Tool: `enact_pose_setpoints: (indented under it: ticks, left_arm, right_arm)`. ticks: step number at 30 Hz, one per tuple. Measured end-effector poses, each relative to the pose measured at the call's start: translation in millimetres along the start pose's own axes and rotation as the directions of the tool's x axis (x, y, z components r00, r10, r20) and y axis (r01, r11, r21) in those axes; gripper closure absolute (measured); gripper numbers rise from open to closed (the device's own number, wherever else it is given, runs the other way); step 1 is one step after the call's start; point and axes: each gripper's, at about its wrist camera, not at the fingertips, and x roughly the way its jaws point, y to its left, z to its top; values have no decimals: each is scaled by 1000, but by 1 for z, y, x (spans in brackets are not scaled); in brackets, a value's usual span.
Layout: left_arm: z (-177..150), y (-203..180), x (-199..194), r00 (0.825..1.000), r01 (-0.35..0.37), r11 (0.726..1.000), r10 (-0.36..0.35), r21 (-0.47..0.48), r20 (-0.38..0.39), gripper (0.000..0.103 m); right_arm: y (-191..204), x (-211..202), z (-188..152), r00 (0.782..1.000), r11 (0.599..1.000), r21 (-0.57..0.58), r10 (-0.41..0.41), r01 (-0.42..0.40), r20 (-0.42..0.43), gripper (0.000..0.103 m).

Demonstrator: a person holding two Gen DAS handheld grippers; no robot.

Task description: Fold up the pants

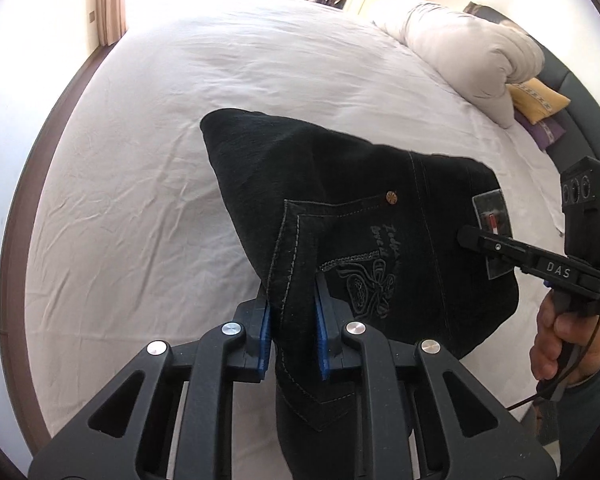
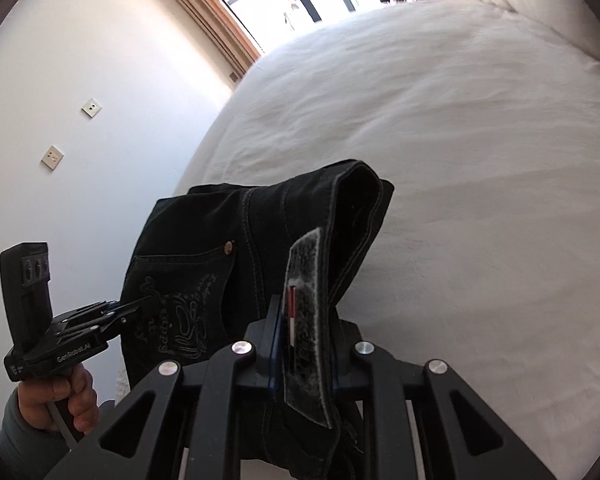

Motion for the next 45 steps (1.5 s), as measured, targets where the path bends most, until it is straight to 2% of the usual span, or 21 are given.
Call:
enact_pose_setpoints:
  ticks: [3,4,6,9,12,14,16,19,21,26,27,31,32,33,36,38,39,40,42,44,45]
  left_arm:
    - [-5,3,30,999,-24,1000,24,1,-26,84]
    - [-6,10,38,999,-31,1000,31,-3,-32,78]
    - [-9,18,48,999,-44,999,43,-22,-33,67]
    - [-13,29,44,999,-39,997,38,-69,-12,46]
    - [-18,34,20,997,-75,993,76,-94,6,35]
    - [-29,35,-8,988,-123,986,132,-109,75,22]
    - [-44,30,-45,971,-167,980,182,-108,154,0]
    - [-75,5,-101,924,-265,963,267,-43,273,0]
    - [-92,-21,-137,878,-319,948,299,-11,374,0]
    - [-127,-86,-232,769,-384,923,313,11,558,0]
    - [-134,-96,-251,738,-392,920,311,5,599,0]
    - [-165,-133,-326,576,-484,874,364,-53,732,0]
    - [-171,-137,-342,555,-478,875,368,-76,745,0]
    - [-173,-138,-355,561,-456,885,367,-93,742,0]
    - [-174,-137,-374,615,-379,922,317,-82,722,0]
    - [-174,-139,-376,633,-388,917,334,-87,698,0]
    - [-172,-138,-375,653,-386,919,337,-84,678,0]
    - [-170,-137,-370,686,-378,923,335,-77,645,0]
    - [-165,-134,-357,733,-369,927,333,-64,594,0]
    - [-163,-131,-340,760,-384,921,354,-64,545,0]
    - [-161,-129,-331,774,-380,923,353,-61,525,0]
  right_arm:
    - [-18,20,-9,999,999,32,-23,24,-28,78]
    - [-25,27,-7,999,999,46,-21,23,-28,74]
    - [-40,32,-14,998,994,92,-55,57,-33,52]
    - [-46,25,-22,999,992,113,-49,50,-15,40]
    - [-49,-1,-31,996,987,137,-89,88,3,37]
    - [-46,-26,-39,989,982,136,-138,130,45,35]
    - [-31,-53,-50,975,976,125,-192,178,110,30]
    - [5,-96,-62,933,962,55,-274,269,232,24]
    - [33,-127,-74,895,945,-6,-307,326,323,17]
    - [102,-214,-95,765,920,-23,-312,392,563,0]
    - [110,-230,-99,745,923,-11,-303,384,594,0]
    - [146,-283,-119,675,935,0,-256,354,693,0]
    - [156,-295,-124,659,934,-5,-249,358,710,0]
    - [163,-303,-127,649,933,-16,-237,359,723,0]
    - [181,-327,-138,622,928,-44,-212,369,754,0]
    - [191,-340,-141,589,918,-42,-216,393,779,0]
    - [193,-347,-144,583,916,-44,-216,398,783,0]
    - [195,-350,-146,586,916,-52,-210,398,783,0]
    - [200,-350,-149,604,907,-51,-235,418,762,0]
    - [194,-341,-153,628,900,-36,-275,435,728,0]
    - [188,-333,-150,655,900,-23,-298,434,694,0]
